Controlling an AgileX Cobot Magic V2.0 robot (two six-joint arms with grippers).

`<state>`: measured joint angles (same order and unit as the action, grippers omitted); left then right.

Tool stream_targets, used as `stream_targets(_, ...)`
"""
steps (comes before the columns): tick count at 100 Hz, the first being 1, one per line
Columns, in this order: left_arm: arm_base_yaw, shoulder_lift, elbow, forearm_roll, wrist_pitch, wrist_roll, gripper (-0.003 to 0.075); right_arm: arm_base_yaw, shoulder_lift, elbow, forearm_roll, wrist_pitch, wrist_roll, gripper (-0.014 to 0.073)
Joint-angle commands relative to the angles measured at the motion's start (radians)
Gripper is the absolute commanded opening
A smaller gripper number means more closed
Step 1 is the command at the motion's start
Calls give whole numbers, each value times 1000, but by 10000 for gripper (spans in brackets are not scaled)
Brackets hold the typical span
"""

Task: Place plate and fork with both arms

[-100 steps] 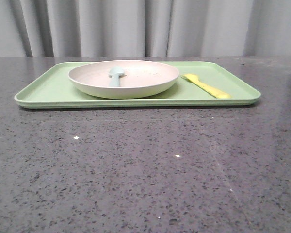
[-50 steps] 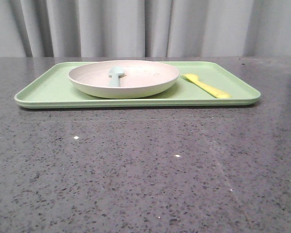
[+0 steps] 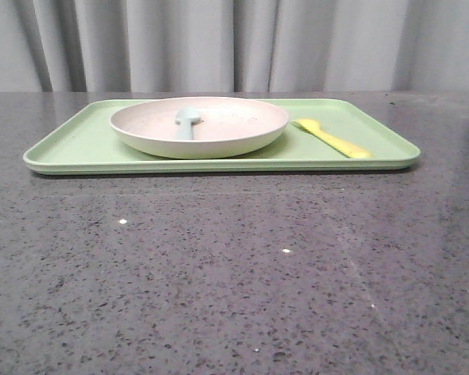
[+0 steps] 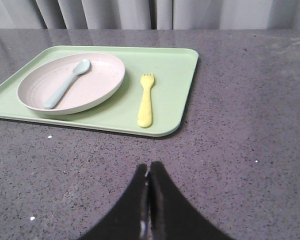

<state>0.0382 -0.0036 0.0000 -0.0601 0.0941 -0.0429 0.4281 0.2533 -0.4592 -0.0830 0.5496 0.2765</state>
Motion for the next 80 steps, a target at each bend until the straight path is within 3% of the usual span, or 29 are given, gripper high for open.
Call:
stream_targets(1,1,-30,13,-9,-83,-10,-20,-5,8,-24,-19,-71,-4,-59)
stream_targets(51,1,-30,13,-9,-83,-10,-20,-6,8,-21,-50,-75,-4,-59)
stream_targets(67,1,-30,13,-9,-83,-10,-20,-36,8,28,-61,-140,-4,-59)
stream_targets(80,1,-30,13,-9,-83,-10,-20,-118,8,101,-57,-260,-4,-59)
